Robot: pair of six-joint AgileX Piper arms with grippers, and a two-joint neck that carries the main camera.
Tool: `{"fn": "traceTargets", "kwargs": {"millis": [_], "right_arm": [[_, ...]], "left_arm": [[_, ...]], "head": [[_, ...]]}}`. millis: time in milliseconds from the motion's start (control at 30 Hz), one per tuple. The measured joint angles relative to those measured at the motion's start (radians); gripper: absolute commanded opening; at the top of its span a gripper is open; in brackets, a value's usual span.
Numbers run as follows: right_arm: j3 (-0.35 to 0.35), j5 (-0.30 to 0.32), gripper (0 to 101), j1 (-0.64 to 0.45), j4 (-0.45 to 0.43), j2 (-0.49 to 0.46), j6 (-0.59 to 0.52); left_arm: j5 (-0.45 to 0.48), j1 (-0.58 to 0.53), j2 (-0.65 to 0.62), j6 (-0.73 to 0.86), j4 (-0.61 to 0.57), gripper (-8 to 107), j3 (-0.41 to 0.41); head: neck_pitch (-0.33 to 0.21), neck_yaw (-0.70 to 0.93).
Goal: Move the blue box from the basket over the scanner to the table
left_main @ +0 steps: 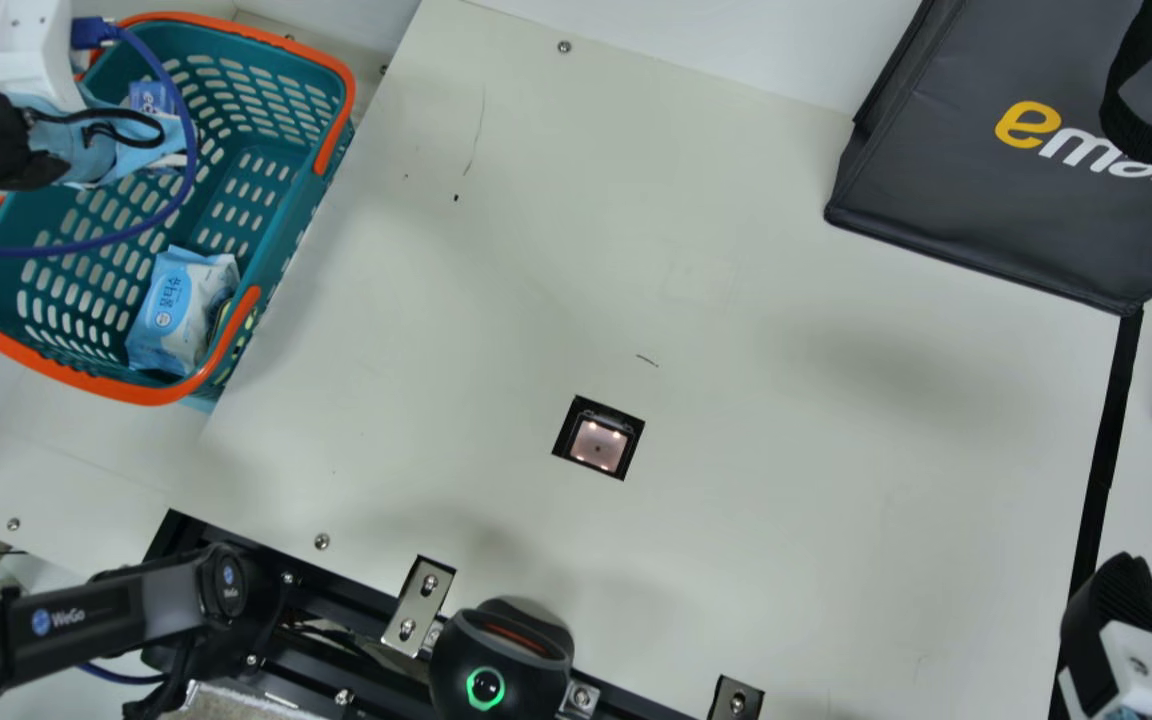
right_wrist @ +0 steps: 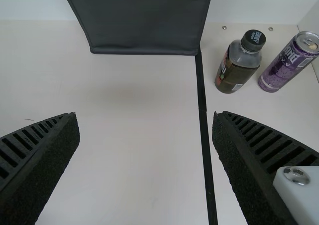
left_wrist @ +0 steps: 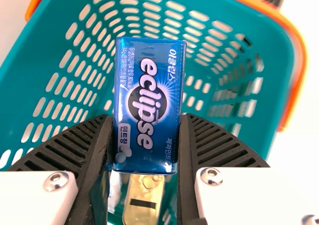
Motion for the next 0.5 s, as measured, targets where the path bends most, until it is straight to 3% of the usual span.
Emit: {"fn": "traceTargets", "kwargs": {"millis": [233, 500], "right_arm": [[0.000, 0.000, 95, 0.000, 0.000, 0.000, 0.000], [0.000, 0.001, 95, 0.000, 0.000, 0.000, 0.000]], "left_arm": [[0.067, -0.086, -0.116, -0.069, 0.036, -8, 0.027], [0.161, -0.263, -0.235, -0.236, 0.120, -8, 0.058]], "head": [[-0.002, 0.000], [0.000, 0.000]]}}
